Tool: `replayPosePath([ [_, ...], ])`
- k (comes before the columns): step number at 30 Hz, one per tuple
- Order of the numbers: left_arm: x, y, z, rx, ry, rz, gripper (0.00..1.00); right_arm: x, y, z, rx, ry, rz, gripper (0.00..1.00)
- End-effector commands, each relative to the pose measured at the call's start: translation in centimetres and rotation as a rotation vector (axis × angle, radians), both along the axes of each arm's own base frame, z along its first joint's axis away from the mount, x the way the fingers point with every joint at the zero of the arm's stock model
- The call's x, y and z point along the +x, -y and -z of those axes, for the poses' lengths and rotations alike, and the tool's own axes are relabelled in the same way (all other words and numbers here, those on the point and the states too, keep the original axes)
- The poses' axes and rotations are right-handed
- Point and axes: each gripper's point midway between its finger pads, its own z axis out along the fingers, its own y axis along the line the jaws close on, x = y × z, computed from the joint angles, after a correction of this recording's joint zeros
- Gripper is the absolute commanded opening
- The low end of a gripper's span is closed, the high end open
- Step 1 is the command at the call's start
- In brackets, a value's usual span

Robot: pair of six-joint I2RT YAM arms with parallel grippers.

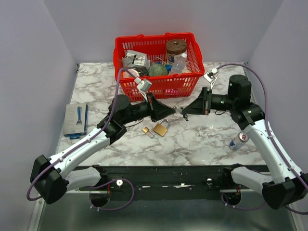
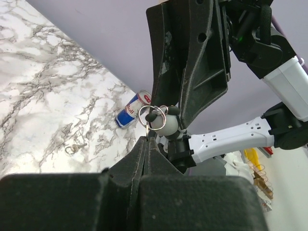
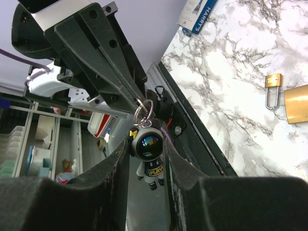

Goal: Unlock with the key

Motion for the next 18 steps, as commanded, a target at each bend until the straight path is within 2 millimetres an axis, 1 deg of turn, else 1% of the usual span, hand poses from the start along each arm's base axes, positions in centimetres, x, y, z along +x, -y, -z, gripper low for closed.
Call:
replayPosePath([
  [1, -0.1, -1.1, 0.4, 0.023, 0.005, -0.048, 0.00, -0.7, 0.2, 1.0, -0.021, 0.020, -0.018, 0.02],
  [3, -0.6, -1.3, 1.3, 0.064, -0.006, -0.035, 0.00, -0.8, 0.3, 1.6, -0.040, 0.017, -0.022, 0.07],
  [4, -0.8, -1.4, 1.5, 0.076, -0.006, -0.021, 0.00, -1.0, 0.4, 2.1, -0.060, 0.019, -0.027, 0.15],
  [5, -1.2, -1.5, 1.7, 0.090, 0.004, 0.001, 0.00, -1.0, 0.5, 2.3, -0.072, 0.020, -0.028, 0.20],
  [6, -2.1, -1.4, 2.0, 0.109, -0.006, 0.055, 0.00, -1.1, 0.6, 2.6, -0.084, 0.022, -0.029, 0.25],
  [7, -2.6, -1.4, 2.2, 0.122, -0.008, 0.087, 0.00, -1.2, 0.9, 3.1, -0.108, 0.026, -0.027, 0.36],
  [9, -3.3, -1.5, 2.3, 0.154, -0.017, 0.130, 0.00, -1.3, 1.1, 3.3, -0.126, 0.039, -0.028, 0.47],
  [10, -4.1, -1.5, 2.4, 0.162, -0.019, 0.176, 0.00, -1.4, 1.2, 3.5, -0.138, 0.048, -0.028, 0.56],
  [11, -4.4, -1.5, 2.3, 0.168, -0.023, 0.194, 0.00, -1.4, 1.2, 3.2, -0.138, 0.061, -0.029, 0.60],
  [13, -5.2, -1.5, 2.8, 0.198, -0.047, 0.245, 0.00, -1.7, 1.2, 2.8, -0.129, 0.077, -0.047, 0.65],
  [16, -5.8, -1.7, 3.3, 0.228, -0.065, 0.284, 0.00, -1.8, 0.9, 1.8, -0.114, 0.117, -0.065, 0.65],
  [18, -6.2, -1.7, 3.1, 0.223, -0.063, 0.302, 0.00, -2.0, 0.7, 1.6, -0.108, 0.128, -0.085, 0.64],
])
